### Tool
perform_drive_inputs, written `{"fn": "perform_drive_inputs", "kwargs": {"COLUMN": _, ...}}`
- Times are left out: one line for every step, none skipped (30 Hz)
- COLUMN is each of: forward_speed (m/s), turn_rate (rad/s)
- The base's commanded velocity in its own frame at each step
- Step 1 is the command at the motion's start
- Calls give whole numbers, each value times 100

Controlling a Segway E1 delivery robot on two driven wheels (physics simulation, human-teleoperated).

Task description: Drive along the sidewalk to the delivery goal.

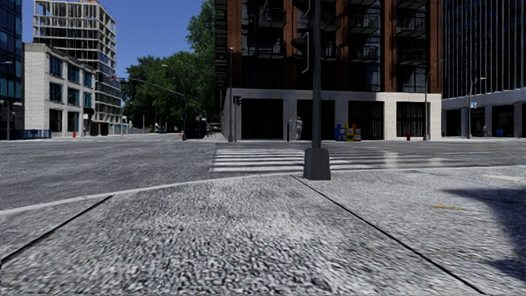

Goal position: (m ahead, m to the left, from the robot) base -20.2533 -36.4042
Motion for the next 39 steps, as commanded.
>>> {"fn": "perform_drive_inputs", "kwargs": {"forward_speed": 200, "turn_rate": -62}}
{"fn": "perform_drive_inputs", "kwargs": {"forward_speed": 200, "turn_rate": -62}}
{"fn": "perform_drive_inputs", "kwargs": {"forward_speed": 200, "turn_rate": -62}}
{"fn": "perform_drive_inputs", "kwargs": {"forward_speed": 200, "turn_rate": -62}}
{"fn": "perform_drive_inputs", "kwargs": {"forward_speed": 200, "turn_rate": -62}}
{"fn": "perform_drive_inputs", "kwargs": {"forward_speed": 200, "turn_rate": -62}}
{"fn": "perform_drive_inputs", "kwargs": {"forward_speed": 200, "turn_rate": -62}}
{"fn": "perform_drive_inputs", "kwargs": {"forward_speed": 200, "turn_rate": -62}}
{"fn": "perform_drive_inputs", "kwargs": {"forward_speed": 200, "turn_rate": -62}}
{"fn": "perform_drive_inputs", "kwargs": {"forward_speed": 200, "turn_rate": -64}}
{"fn": "perform_drive_inputs", "kwargs": {"forward_speed": 200, "turn_rate": -66}}
{"fn": "perform_drive_inputs", "kwargs": {"forward_speed": 200, "turn_rate": -68}}
{"fn": "perform_drive_inputs", "kwargs": {"forward_speed": 200, "turn_rate": -68}}
{"fn": "perform_drive_inputs", "kwargs": {"forward_speed": 200, "turn_rate": -68}}
{"fn": "perform_drive_inputs", "kwargs": {"forward_speed": 200, "turn_rate": -69}}
{"fn": "perform_drive_inputs", "kwargs": {"forward_speed": 200, "turn_rate": -69}}
{"fn": "perform_drive_inputs", "kwargs": {"forward_speed": 200, "turn_rate": -69}}
{"fn": "perform_drive_inputs", "kwargs": {"forward_speed": 200, "turn_rate": -69}}
{"fn": "perform_drive_inputs", "kwargs": {"forward_speed": 200, "turn_rate": -69}}
{"fn": "perform_drive_inputs", "kwargs": {"forward_speed": 200, "turn_rate": -69}}
{"fn": "perform_drive_inputs", "kwargs": {"forward_speed": 200, "turn_rate": -69}}
{"fn": "perform_drive_inputs", "kwargs": {"forward_speed": 200, "turn_rate": -69}}
{"fn": "perform_drive_inputs", "kwargs": {"forward_speed": 200, "turn_rate": -69}}
{"fn": "perform_drive_inputs", "kwargs": {"forward_speed": 200, "turn_rate": -69}}
{"fn": "perform_drive_inputs", "kwargs": {"forward_speed": 200, "turn_rate": -70}}
{"fn": "perform_drive_inputs", "kwargs": {"forward_speed": 200, "turn_rate": -70}}
{"fn": "perform_drive_inputs", "kwargs": {"forward_speed": 200, "turn_rate": -70}}
{"fn": "perform_drive_inputs", "kwargs": {"forward_speed": 200, "turn_rate": -70}}
{"fn": "perform_drive_inputs", "kwargs": {"forward_speed": 200, "turn_rate": -70}}
{"fn": "perform_drive_inputs", "kwargs": {"forward_speed": 200, "turn_rate": -70}}
{"fn": "perform_drive_inputs", "kwargs": {"forward_speed": 200, "turn_rate": -70}}
{"fn": "perform_drive_inputs", "kwargs": {"forward_speed": 200, "turn_rate": -70}}
{"fn": "perform_drive_inputs", "kwargs": {"forward_speed": 200, "turn_rate": -70}}
{"fn": "perform_drive_inputs", "kwargs": {"forward_speed": 200, "turn_rate": -70}}
{"fn": "perform_drive_inputs", "kwargs": {"forward_speed": 200, "turn_rate": -70}}
{"fn": "perform_drive_inputs", "kwargs": {"forward_speed": 200, "turn_rate": -70}}
{"fn": "perform_drive_inputs", "kwargs": {"forward_speed": 200, "turn_rate": -70}}
{"fn": "perform_drive_inputs", "kwargs": {"forward_speed": 200, "turn_rate": -70}}
{"fn": "perform_drive_inputs", "kwargs": {"forward_speed": 200, "turn_rate": -70}}
